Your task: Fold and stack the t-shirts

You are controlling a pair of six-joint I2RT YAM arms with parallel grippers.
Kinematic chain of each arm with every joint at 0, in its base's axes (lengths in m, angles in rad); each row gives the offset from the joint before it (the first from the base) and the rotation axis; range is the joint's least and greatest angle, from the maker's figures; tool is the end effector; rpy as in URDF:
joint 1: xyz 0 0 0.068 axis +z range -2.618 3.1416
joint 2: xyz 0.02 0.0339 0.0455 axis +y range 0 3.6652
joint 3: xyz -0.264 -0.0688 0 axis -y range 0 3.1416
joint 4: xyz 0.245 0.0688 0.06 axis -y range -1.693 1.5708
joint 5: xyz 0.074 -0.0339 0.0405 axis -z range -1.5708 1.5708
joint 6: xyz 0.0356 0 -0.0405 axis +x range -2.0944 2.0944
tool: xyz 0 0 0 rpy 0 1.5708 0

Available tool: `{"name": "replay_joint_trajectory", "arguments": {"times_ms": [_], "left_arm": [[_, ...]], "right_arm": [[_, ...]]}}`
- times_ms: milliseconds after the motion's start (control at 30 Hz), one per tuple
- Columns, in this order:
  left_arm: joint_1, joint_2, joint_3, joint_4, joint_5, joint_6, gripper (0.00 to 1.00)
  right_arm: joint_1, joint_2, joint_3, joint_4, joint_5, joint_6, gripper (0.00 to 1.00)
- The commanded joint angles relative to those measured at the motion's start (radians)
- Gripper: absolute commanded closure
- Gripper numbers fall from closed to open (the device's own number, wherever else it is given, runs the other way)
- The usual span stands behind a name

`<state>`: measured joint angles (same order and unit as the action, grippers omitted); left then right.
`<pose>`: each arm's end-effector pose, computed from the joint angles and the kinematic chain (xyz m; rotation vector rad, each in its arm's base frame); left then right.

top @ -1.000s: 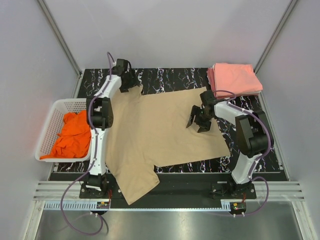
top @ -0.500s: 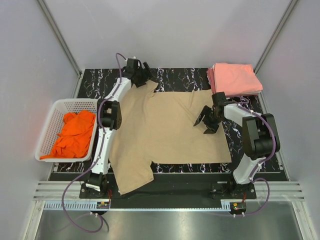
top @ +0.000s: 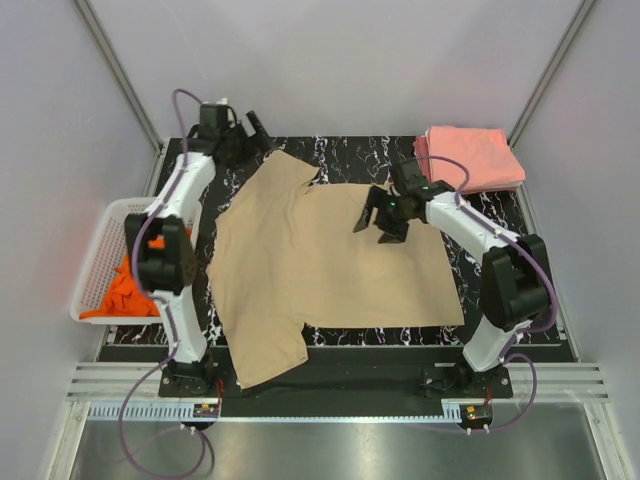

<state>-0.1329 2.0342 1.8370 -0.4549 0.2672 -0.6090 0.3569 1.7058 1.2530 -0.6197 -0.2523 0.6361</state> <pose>0.4707 -0.0724 0.2947 -0.3909 2.2547 -0.6954 0.3285 0.1320 0.2266 0.2949 2.7370 0.6403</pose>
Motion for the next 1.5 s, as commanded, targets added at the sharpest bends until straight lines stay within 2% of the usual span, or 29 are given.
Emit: {"name": "replay_joint_trajectory", "arguments": {"times_ms": [0,133,200,333,500,667,833,1000,1100,1233,1400,1467], "left_arm": [[0.044,-0.173,-0.165,-0.036,-0.055,0.07,0.01],[0.072,-0.322,-0.403,-0.054,-0.097,0.095,0.01],[0.072,-0.399,-0.476,-0.056,-0.134,0.103,0.01],[0.072,-0.479,-0.637,-0.053,-0.143,0.101,0.01],[0.072,-0.511,-0.713,-0.039,-0.149,0.088,0.01],[0.049,-0.517,-0.759,-0.027,-0.085,0.061,0.02],[0.024,-0.552,-0.814,-0.027,-0.063,0.051,0.02],[0.024,-0.689,-0.9,-0.047,-0.031,0.023,0.03],[0.019,-0.799,-0.952,-0.094,-0.039,0.012,0.03],[-0.043,-0.98,-0.99,-0.236,-0.084,0.015,0.03],[-0.089,-1.158,-1.083,-0.393,-0.131,-0.008,0.03],[-0.137,-1.235,-1.076,-0.462,-0.174,-0.047,0.06]], "right_arm": [[0.082,0.096,0.17,0.011,-0.083,-0.029,0.2],[0.151,0.28,0.449,0.025,-0.211,-0.047,0.2],[0.155,0.401,0.578,0.028,-0.283,-0.033,0.2],[0.154,0.575,0.752,0.026,-0.34,-0.021,0.19],[0.125,0.784,0.981,-0.018,-0.347,-0.044,0.18],[0.102,0.98,1.189,-0.11,-0.34,-0.067,0.18],[0.059,1.101,1.356,-0.127,-0.308,-0.055,0.14],[0.007,1.228,1.549,-0.109,-0.353,-0.069,0.09],[-0.006,1.22,1.547,-0.046,-0.422,-0.07,0.06],[-0.001,1.138,1.491,-0.002,-0.505,-0.085,0.0],[0.02,0.961,1.407,-0.002,-0.544,-0.107,0.0],[0.033,0.864,1.345,-0.006,-0.541,-0.107,0.0]]}}
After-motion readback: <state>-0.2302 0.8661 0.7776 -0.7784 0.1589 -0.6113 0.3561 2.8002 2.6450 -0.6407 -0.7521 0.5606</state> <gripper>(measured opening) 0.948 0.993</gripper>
